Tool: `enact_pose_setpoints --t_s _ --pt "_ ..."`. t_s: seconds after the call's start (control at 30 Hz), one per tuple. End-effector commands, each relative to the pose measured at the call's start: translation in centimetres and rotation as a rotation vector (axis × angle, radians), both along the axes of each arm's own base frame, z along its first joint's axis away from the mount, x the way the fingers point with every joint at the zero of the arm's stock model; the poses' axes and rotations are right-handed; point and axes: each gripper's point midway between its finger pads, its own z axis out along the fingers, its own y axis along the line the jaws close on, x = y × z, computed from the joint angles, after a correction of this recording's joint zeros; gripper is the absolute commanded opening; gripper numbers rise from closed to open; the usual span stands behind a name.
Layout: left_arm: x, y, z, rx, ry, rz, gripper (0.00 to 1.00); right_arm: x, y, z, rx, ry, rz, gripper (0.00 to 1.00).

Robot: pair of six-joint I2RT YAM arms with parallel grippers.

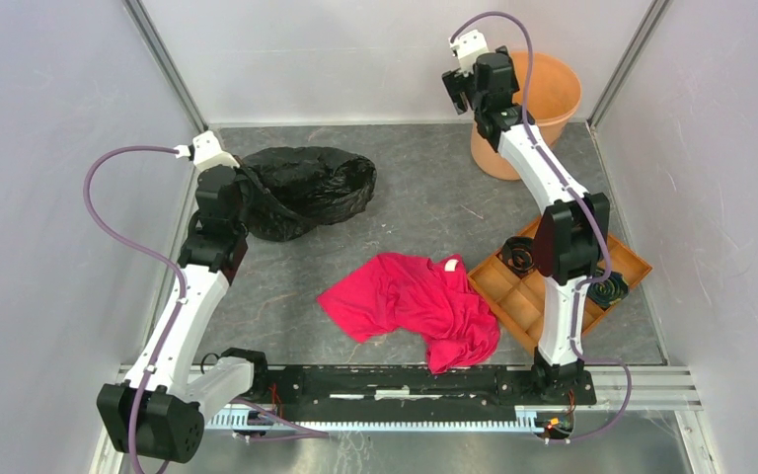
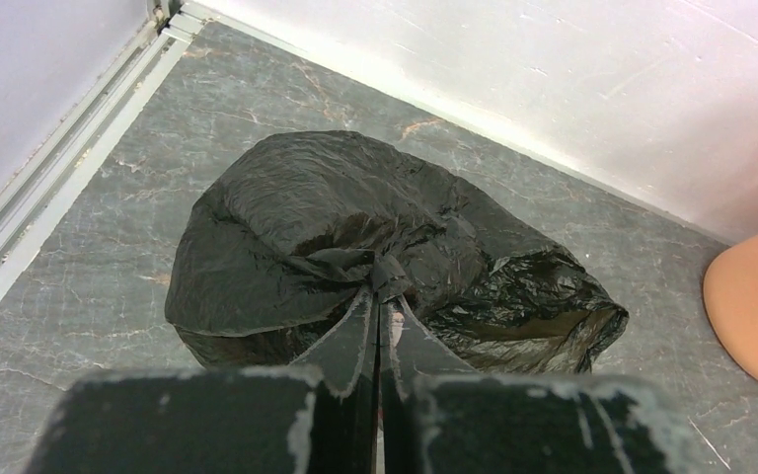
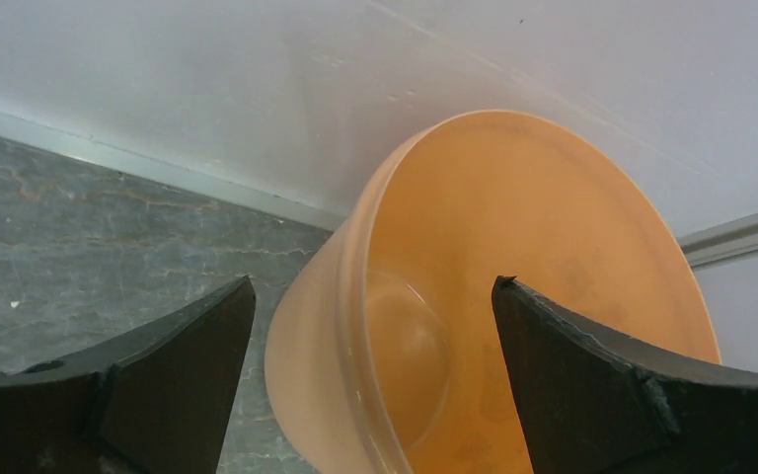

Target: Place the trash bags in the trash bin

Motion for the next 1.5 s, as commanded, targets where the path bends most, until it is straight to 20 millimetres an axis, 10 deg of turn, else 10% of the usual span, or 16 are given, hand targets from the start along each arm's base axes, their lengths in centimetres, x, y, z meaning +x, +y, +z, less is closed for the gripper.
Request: enact_pose_setpoints --t_s 0.0,0.33,0.93,1.13,1.47 --pt "0.2 -0.1 1.6 -0.05 -0.062 0.004 0.02 0.1 -0.7 1.5 -0.029 -0.056 -0.034 0.96" --pt "-0.4 -0.4 2.0 -0.061 -0.081 -0.01 0.02 -0.1 -1.9 -2.0 -0.126 0.027 -0.037 0.69" --pt "-0.8 -0.2 2.3 -0.063 -0.089 -0.007 0.02 -0.9 -0.1 -1.3 -0.095 0.04 0.08 0.29" --pt "-1.2 -0.2 2.7 -0.065 -0.104 -0.005 0.02 -2.9 1.4 -0.2 -0.099 0.037 0.179 0.01" --pt "-1.7 -0.4 3.6 -0.08 -0.132 -0.02 0.02 -9.2 6.9 2.5 -0.07 0.077 0.446 0.0"
